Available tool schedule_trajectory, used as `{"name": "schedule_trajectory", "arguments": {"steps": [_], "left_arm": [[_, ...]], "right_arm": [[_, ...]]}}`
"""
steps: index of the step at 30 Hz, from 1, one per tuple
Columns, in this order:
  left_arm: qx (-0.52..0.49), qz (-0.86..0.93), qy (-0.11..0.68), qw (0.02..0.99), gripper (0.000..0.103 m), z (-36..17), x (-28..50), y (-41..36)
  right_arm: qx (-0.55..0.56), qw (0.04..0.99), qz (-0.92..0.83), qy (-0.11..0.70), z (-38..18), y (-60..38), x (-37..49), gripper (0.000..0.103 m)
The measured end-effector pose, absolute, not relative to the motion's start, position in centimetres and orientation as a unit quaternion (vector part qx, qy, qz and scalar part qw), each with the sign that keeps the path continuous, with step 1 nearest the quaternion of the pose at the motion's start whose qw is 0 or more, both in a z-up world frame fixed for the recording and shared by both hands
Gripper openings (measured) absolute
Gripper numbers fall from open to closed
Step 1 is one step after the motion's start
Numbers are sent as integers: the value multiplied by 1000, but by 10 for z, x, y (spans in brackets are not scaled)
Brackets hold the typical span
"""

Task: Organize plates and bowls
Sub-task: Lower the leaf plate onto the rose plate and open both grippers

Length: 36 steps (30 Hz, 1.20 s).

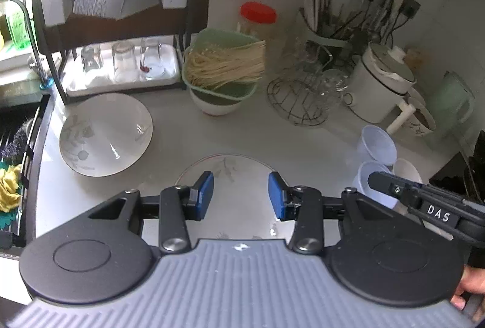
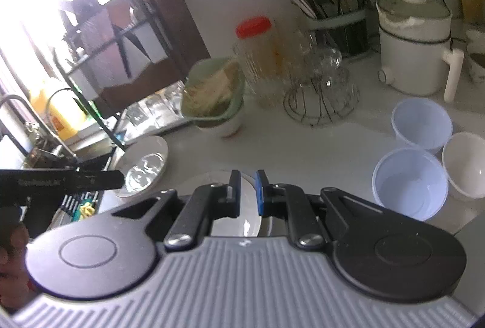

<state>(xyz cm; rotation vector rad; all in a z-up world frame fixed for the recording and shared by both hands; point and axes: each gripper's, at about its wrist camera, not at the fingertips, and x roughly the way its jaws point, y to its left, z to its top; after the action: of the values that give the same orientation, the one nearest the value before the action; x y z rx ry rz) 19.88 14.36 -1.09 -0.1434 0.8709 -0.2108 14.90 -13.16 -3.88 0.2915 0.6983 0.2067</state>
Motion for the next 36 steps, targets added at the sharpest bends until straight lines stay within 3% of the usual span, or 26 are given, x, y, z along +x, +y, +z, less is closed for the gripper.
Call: {"name": "schedule_trajectory", "arguments": {"steps": [13, 36], "left_arm": [[-97, -100, 392, 910, 47, 17, 137, 118], [-96, -44, 397, 912, 50, 6, 72, 84]], "right_arm": [[121, 939, 118, 299, -8, -151, 98, 13], [79, 939, 149, 299, -15, -172, 47, 14]]}}
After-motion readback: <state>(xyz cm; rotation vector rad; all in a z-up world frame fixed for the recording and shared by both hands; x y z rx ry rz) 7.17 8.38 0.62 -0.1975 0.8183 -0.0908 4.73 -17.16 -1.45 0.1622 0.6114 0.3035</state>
